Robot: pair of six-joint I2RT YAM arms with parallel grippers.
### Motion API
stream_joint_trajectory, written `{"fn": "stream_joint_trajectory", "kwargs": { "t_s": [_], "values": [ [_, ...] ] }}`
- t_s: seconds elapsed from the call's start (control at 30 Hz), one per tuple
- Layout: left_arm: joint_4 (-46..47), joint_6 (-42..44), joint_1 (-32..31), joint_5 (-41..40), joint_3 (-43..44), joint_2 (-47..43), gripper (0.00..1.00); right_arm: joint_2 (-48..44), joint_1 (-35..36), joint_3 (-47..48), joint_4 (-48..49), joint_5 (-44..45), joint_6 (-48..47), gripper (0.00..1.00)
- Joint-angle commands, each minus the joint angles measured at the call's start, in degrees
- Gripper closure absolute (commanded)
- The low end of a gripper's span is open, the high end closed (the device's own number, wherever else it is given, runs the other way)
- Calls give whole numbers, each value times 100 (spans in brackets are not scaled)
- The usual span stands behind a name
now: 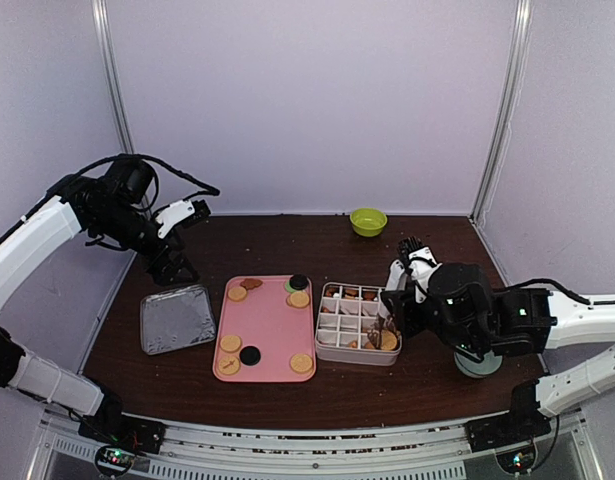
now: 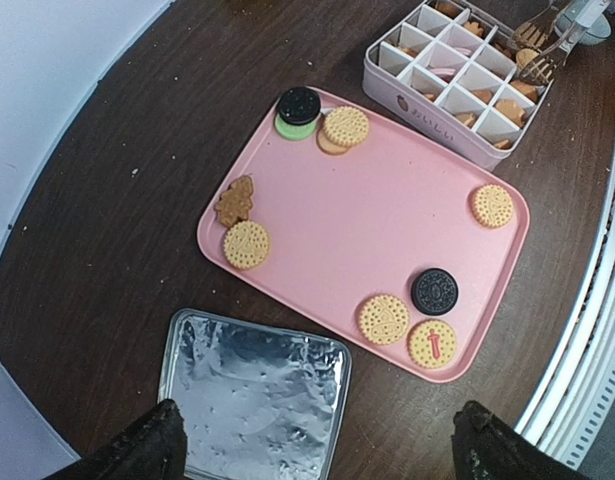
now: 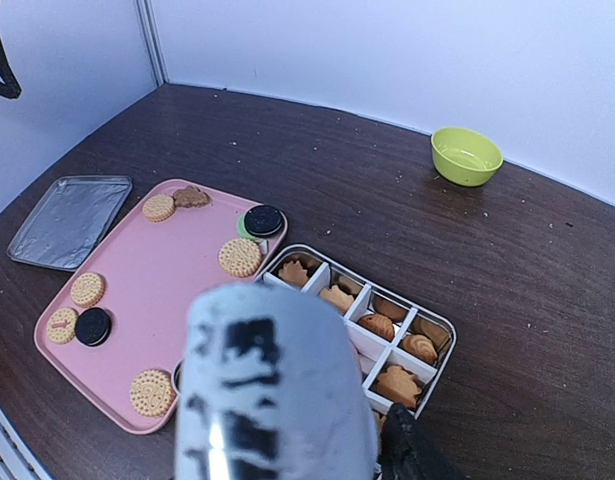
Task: Pack the cookies
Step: Place the fake cookies in the empty pocket of the box.
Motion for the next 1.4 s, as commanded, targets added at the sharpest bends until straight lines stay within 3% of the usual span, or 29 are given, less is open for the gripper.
{"fn": "stream_joint_trajectory", "kwargs": {
  "t_s": [0.0,0.63,0.97,1.37],
  "values": [
    [-70,25,39,89,144,19,5,-154,-46,158,8,76,-87,56],
    [-69,51,44,130,109,49,8,-98,-187,327,148,-136,-215,60],
    [-90,95,40,515,-27,176,14,-93,-300,462,10,-193,-279,77],
    [-133,94,44,784,47,339,16,-678,-300,189,-70,-269,-232,71]
  ]
}}
